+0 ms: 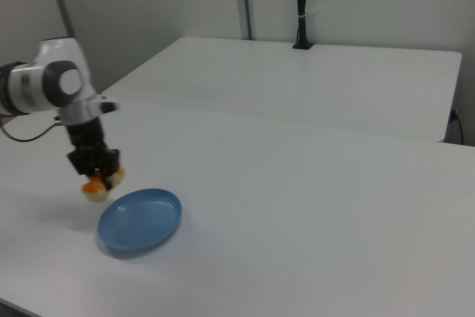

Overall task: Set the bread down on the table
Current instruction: 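Carry the bread roll beside the plate and lower it onto the table, then open the gripper to release the bread roll and raise away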

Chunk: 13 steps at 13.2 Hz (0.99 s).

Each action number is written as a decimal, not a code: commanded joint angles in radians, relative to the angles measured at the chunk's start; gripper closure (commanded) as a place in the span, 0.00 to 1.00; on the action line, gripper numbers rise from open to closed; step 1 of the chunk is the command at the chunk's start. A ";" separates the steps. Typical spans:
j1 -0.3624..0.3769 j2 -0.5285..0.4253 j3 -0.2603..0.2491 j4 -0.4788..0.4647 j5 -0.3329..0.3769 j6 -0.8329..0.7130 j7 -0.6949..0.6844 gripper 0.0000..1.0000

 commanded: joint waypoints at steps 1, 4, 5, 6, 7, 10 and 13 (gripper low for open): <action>0.134 0.037 -0.006 0.025 0.012 0.004 0.134 0.68; 0.218 0.106 -0.006 0.029 0.010 0.068 0.204 0.65; 0.227 0.132 -0.006 0.029 0.010 0.110 0.206 0.60; 0.227 0.140 -0.006 0.030 0.010 0.116 0.206 0.36; 0.229 0.140 -0.006 0.030 0.010 0.115 0.206 0.06; 0.231 0.132 -0.008 0.071 0.010 0.075 0.211 0.00; 0.200 0.113 -0.014 0.214 0.010 -0.087 0.195 0.00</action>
